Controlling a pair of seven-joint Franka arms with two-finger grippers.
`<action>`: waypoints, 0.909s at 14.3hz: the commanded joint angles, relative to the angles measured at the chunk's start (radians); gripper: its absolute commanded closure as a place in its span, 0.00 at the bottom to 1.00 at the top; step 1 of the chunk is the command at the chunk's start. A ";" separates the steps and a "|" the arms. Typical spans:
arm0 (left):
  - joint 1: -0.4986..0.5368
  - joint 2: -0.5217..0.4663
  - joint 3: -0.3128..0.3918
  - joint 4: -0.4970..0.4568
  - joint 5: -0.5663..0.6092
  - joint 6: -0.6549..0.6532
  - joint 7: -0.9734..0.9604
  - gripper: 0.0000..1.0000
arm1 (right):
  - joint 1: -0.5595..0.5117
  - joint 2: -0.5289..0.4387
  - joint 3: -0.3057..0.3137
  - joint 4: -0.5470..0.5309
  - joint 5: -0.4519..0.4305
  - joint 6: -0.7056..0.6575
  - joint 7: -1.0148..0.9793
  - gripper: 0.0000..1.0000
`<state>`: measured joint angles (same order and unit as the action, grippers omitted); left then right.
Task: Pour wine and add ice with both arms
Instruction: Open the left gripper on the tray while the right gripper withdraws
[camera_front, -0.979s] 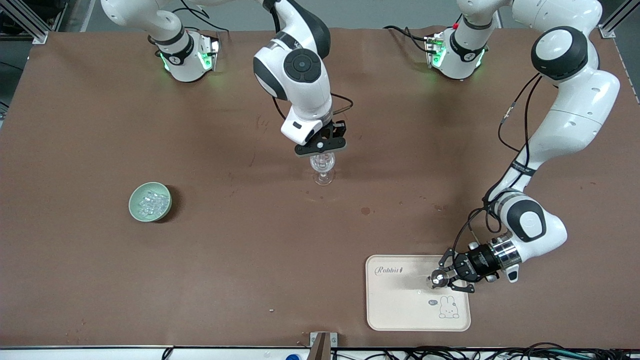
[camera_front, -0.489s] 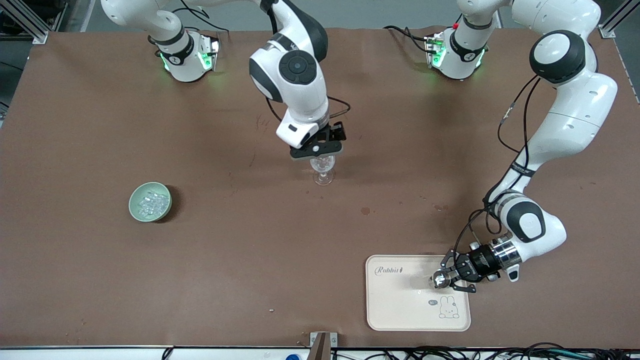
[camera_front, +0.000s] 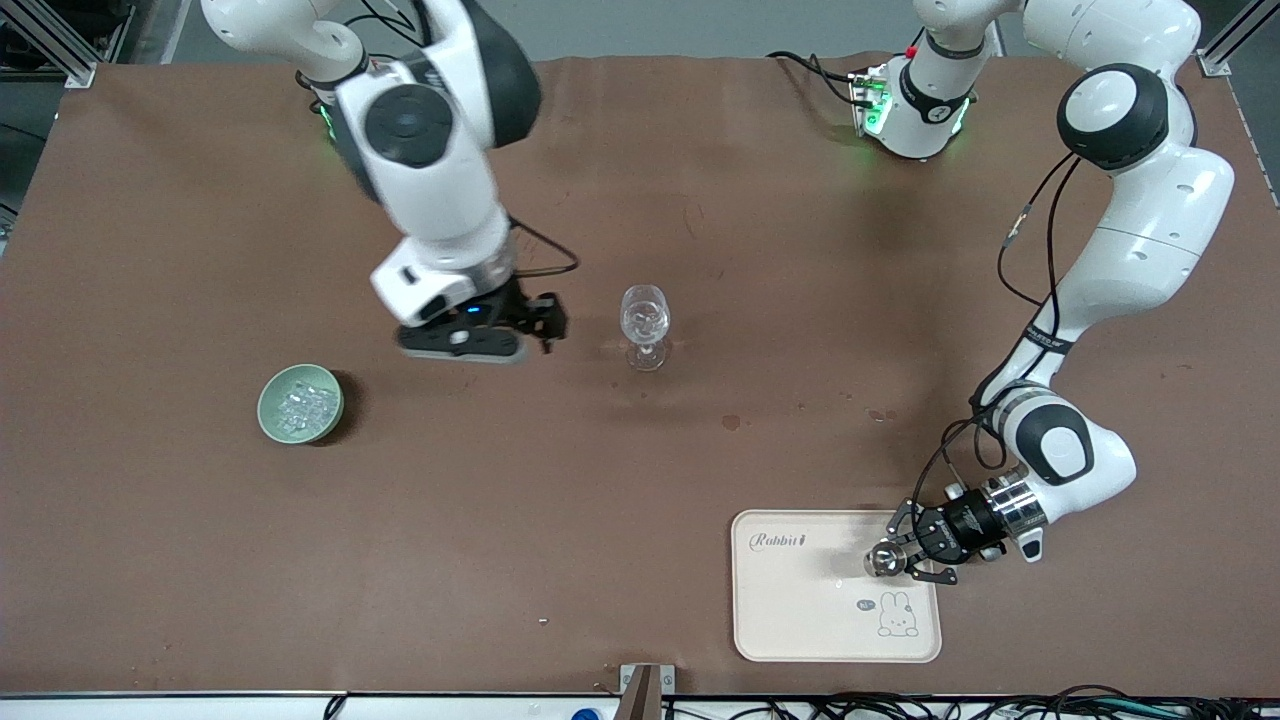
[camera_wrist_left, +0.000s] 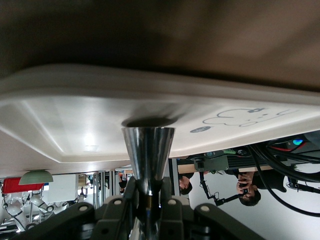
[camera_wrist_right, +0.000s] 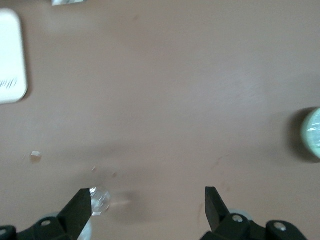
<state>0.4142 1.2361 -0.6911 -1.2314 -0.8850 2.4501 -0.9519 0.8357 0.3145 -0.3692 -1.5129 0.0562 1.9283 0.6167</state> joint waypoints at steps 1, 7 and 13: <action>-0.012 0.005 0.018 0.023 -0.020 -0.002 0.019 0.70 | 0.006 -0.054 -0.107 -0.024 -0.012 -0.044 -0.070 0.00; -0.006 -0.012 0.031 0.018 -0.014 -0.008 0.016 0.59 | -0.295 -0.187 -0.029 -0.023 -0.010 -0.225 -0.282 0.00; 0.070 -0.107 0.067 -0.014 0.155 -0.110 -0.031 0.45 | -0.857 -0.316 0.470 -0.035 -0.084 -0.340 -0.391 0.00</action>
<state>0.4437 1.1876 -0.6385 -1.2080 -0.7829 2.4092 -0.9482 0.0810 0.0581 -0.0023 -1.5105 -0.0029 1.6090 0.2375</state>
